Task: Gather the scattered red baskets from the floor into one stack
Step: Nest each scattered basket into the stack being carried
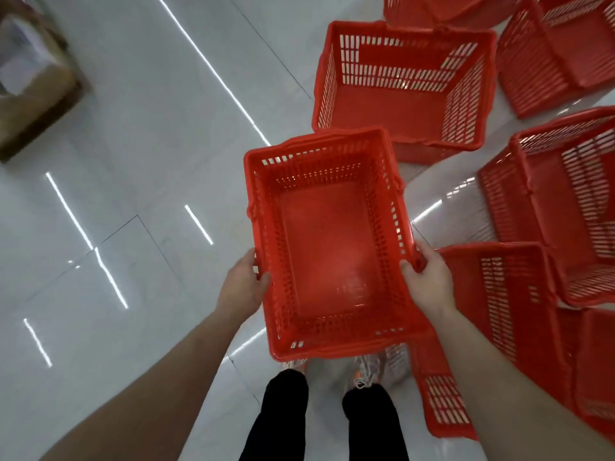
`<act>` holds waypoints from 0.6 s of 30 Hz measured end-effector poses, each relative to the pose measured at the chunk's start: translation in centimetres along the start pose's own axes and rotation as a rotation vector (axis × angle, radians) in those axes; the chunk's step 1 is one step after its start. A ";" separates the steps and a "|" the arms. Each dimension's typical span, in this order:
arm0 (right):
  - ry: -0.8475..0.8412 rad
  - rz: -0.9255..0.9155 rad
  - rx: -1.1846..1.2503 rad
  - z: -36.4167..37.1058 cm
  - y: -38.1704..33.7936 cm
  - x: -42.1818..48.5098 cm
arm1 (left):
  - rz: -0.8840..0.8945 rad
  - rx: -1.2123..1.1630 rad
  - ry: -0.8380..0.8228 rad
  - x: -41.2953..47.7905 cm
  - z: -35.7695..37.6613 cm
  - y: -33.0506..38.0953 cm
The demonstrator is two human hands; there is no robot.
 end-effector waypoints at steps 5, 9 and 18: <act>-0.004 0.036 -0.077 -1.9 1.5 -3.1 | 0.054 0.179 -0.110 -1.5 0.1 1.7; 0.056 0.226 -0.104 -7.1 2.6 -7.3 | 0.114 0.198 -0.232 -3.9 -1.2 6.4; 0.393 0.643 0.146 -18.0 10.7 -21.2 | 0.550 0.446 -0.422 -12.3 3.6 18.2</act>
Point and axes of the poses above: each hand's wrist, its own x-axis towards the middle knuckle, its own z-axis out of the palm, y = z × x, the point moved 1 cm from there along x, towards the middle knuckle, and after that the axes turned 11 degrees about y, right-handed, at the moved point
